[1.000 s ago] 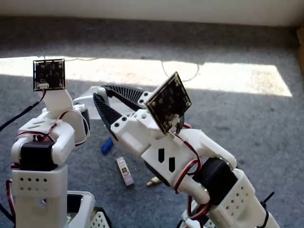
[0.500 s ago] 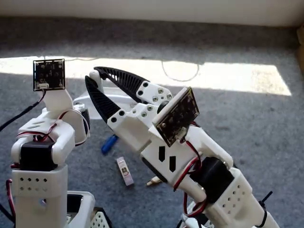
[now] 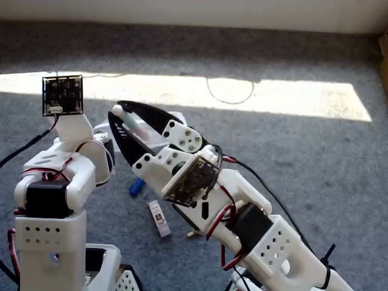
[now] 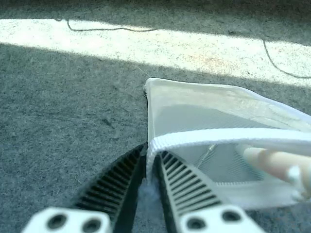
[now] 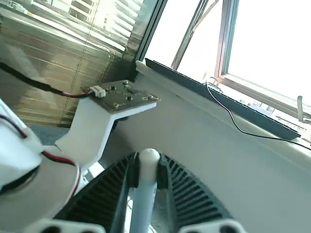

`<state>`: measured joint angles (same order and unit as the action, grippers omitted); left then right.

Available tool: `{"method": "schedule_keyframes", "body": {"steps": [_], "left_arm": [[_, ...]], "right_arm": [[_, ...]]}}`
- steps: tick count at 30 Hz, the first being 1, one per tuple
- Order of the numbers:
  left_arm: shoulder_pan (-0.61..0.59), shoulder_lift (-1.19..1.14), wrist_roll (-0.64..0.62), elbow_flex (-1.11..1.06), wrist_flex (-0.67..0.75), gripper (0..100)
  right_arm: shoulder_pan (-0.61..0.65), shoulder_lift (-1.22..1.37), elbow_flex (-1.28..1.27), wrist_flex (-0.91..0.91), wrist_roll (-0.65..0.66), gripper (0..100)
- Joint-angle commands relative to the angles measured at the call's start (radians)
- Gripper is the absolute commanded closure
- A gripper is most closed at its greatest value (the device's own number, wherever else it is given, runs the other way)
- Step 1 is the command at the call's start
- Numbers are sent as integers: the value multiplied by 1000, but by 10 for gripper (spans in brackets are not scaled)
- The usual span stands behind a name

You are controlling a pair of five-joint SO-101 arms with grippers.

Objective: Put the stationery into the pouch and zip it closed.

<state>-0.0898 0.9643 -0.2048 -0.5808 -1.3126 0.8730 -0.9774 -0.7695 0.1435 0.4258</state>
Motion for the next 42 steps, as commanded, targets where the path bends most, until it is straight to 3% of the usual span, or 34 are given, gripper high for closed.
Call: {"method": "schedule_keyframes", "body": {"steps": [1, 9, 21, 25, 28, 42], "left_arm": [[-15, 4, -6, 15, 5, 993], [-15, 4, -6, 15, 5, 993], [-15, 4, -5, 16, 3, 993], [-15, 4, -5, 18, 3, 993], [-15, 4, -5, 18, 3, 993], [-15, 4, -5, 16, 2, 993]], "right_arm": [[7, -33, 8, -41, 18, 994], [7, -33, -1, -25, 18, 994], [4, -35, 87, 380, 9, 994], [1, -28, 188, 521, -141, 994], [1, -24, 265, 613, -166, 994], [1, 74, 311, 631, -166, 989]]}}
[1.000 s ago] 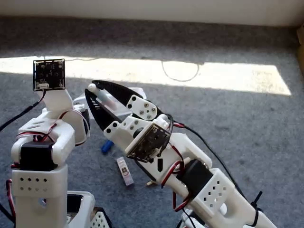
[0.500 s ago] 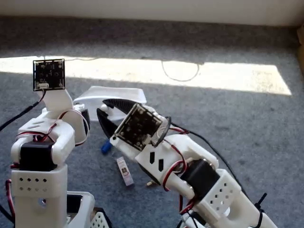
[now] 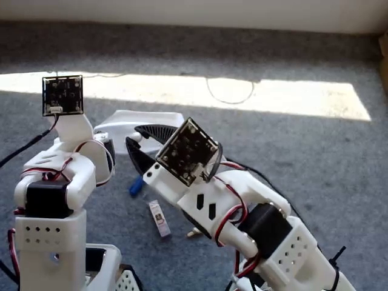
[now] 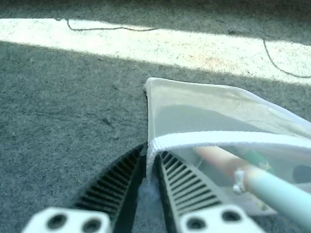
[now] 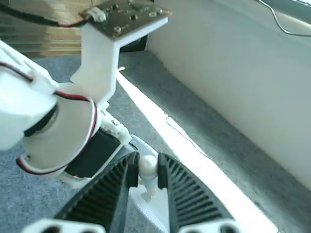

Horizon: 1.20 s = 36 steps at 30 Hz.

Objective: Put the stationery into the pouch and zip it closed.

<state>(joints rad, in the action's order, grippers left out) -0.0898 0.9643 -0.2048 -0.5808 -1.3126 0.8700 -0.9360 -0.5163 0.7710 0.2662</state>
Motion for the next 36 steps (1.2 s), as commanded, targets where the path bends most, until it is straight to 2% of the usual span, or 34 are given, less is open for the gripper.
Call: {"method": "schedule_keyframes", "body": {"steps": [1, 4, 8, 10, 15, 25, 31, 36], "left_arm": [[-15, 4, -5, 16, 2, 993], [-15, 4, -5, 16, 2, 993], [-15, 4, -5, 18, 2, 993], [-15, 4, -5, 18, 2, 993], [-15, 4, -5, 16, 2, 993], [-54, 4, -5, 15, 2, 993], [-54, 4, -5, 13, 2, 993], [-54, 4, -5, 13, 3, 993]], "right_arm": [[4, 39, 62, 4, -6, 988], [4, 41, 64, 5, -5, 976], [4, 50, 64, 81, -11, 861], [4, 44, 67, 102, -12, 835], [-2, 48, 117, 128, -43, 840], [-136, 51, 337, 343, -130, 840], [-266, 51, 387, 507, -181, 840], [-371, 51, 386, 642, -276, 840]]}}
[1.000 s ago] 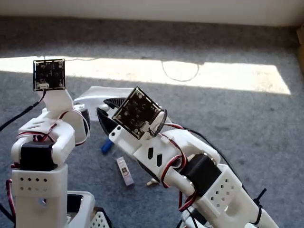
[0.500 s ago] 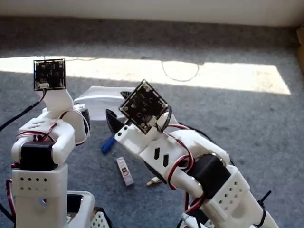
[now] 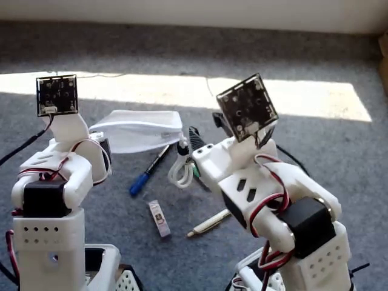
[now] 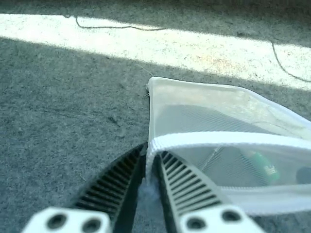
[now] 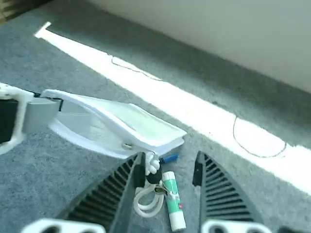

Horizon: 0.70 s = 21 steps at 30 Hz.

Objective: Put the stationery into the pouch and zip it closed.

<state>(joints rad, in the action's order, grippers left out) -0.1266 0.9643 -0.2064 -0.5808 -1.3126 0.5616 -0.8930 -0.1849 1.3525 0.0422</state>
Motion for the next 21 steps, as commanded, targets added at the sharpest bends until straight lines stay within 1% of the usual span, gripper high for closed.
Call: {"method": "schedule_keyframes", "body": {"steps": [1, 6, 10, 16, 21], "left_arm": [[-18, 4, -3, 13, 3, 993], [-21, 4, -3, 13, 0, 993], [-21, 4, -3, 13, 0, 993], [-21, 4, -3, 13, 0, 993], [-21, 4, -3, 13, 3, 993]], "right_arm": [[-76, 8, 53, 82, -74, 840], [-134, 8, 41, 179, -186, 840], [-194, 8, 1, 222, -222, 840], [-289, 10, -124, 229, -298, 840], [-318, 10, -239, 225, -388, 840]]}}
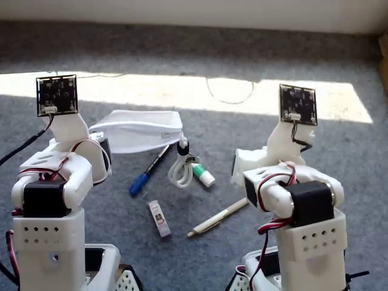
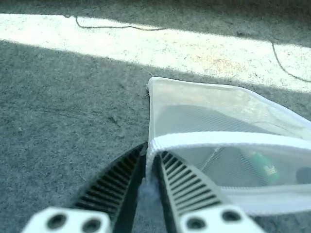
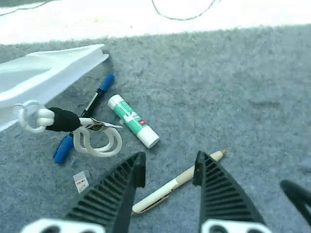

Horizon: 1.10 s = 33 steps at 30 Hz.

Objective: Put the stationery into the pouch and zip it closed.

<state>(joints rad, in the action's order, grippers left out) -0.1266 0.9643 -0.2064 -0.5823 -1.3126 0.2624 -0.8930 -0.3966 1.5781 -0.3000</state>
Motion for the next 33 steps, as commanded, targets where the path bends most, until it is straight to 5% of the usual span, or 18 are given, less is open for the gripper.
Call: {"method": "schedule_keyframes", "body": {"steps": [1, 7, 18, 25, 33], "left_arm": [[-19, 4, -3, 16, 3, 993], [-19, 4, -5, 15, 6, 993], [-21, -2, -2, 13, 6, 993], [-21, -2, -2, 12, 6, 993], [-21, 4, -2, -21, 14, 993]], "right_arm": [[-19, 10, -45, -1, -60, 840], [-19, 36, -94, -12, -157, 840], [-119, 460, -36, -13, -443, 837], [-246, 567, -13, -70, -446, 837], [-237, 602, -120, -188, -451, 839]]}}
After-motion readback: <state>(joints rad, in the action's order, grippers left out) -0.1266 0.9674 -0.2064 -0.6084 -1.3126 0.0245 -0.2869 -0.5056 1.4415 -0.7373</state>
